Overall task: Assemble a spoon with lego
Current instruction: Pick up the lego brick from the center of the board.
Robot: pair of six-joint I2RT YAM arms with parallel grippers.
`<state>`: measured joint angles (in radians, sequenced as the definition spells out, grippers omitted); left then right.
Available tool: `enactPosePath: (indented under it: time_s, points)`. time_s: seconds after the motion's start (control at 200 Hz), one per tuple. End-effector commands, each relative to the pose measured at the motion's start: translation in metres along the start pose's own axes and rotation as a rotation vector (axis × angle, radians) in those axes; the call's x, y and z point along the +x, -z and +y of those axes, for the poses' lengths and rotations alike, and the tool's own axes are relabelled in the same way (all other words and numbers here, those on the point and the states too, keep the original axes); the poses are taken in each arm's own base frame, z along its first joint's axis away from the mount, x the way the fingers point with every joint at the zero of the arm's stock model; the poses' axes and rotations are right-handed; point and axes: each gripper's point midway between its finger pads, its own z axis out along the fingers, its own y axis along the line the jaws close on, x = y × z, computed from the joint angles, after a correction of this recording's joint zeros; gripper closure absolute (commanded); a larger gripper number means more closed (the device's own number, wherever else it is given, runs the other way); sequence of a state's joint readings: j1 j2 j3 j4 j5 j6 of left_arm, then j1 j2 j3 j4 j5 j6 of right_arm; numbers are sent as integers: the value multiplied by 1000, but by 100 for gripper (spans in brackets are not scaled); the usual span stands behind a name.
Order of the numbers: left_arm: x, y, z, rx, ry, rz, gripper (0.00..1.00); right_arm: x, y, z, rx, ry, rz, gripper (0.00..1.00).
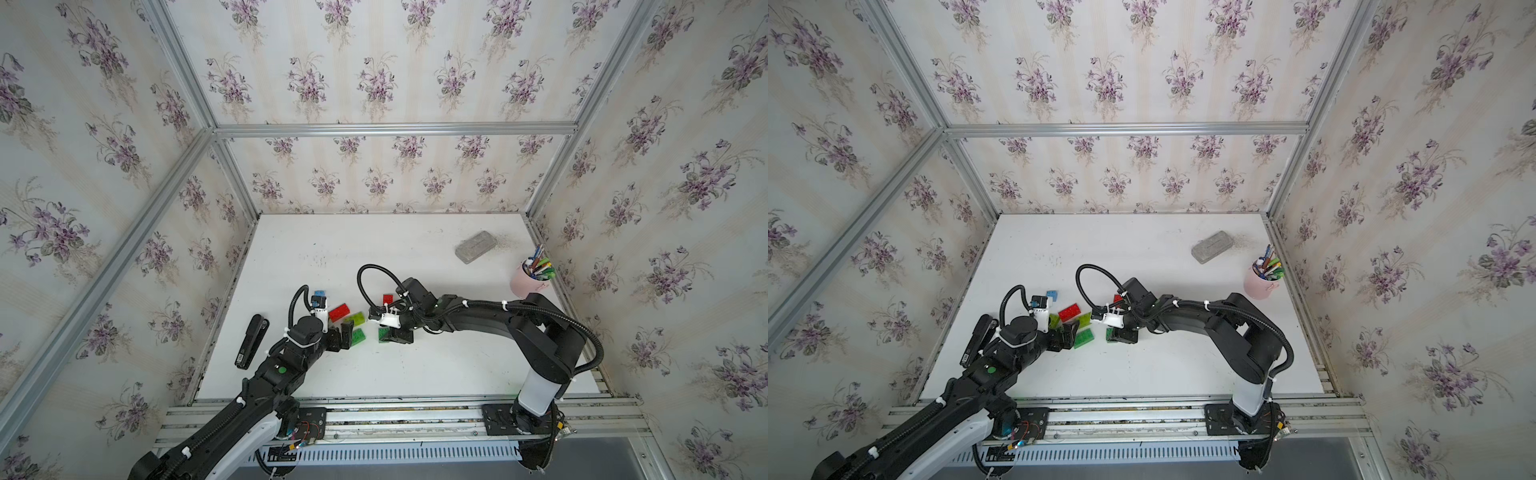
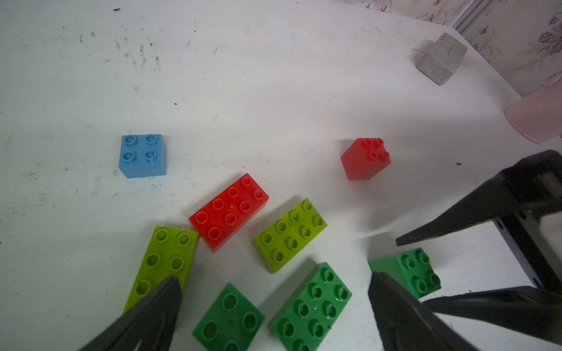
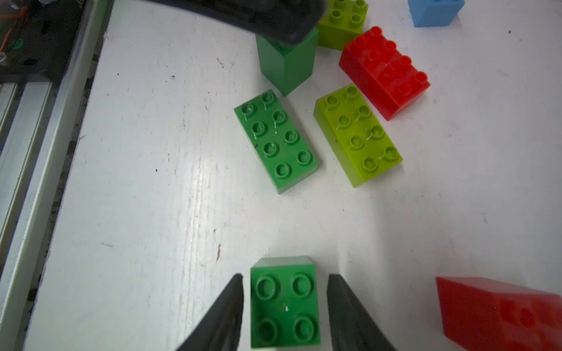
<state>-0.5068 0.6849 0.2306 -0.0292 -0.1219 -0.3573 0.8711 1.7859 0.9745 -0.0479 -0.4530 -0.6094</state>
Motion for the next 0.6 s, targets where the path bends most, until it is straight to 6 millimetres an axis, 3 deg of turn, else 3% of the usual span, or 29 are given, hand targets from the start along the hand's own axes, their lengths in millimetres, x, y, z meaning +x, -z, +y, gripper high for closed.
enactPosePath:
  time_s: [0.0,0.21,0.34,0.44,0.6]
  points:
    - [-5,0,-1,1,17,-21,0,1,-2,1,-13,15,11,56]
    - [-5,0,-1,2,17,-21,1,11,-2,0,-10,35,69,68]
    - [-5,-1,-5,25,4,-19,0,-1,10,-5,11,45,52,71]
    - [-6,-2,-18,86,-32,-18,0,-23,36,-23,65,56,-6,72]
    - [-4,-1,-42,179,-133,-26,0,-35,61,-59,122,70,1,72]
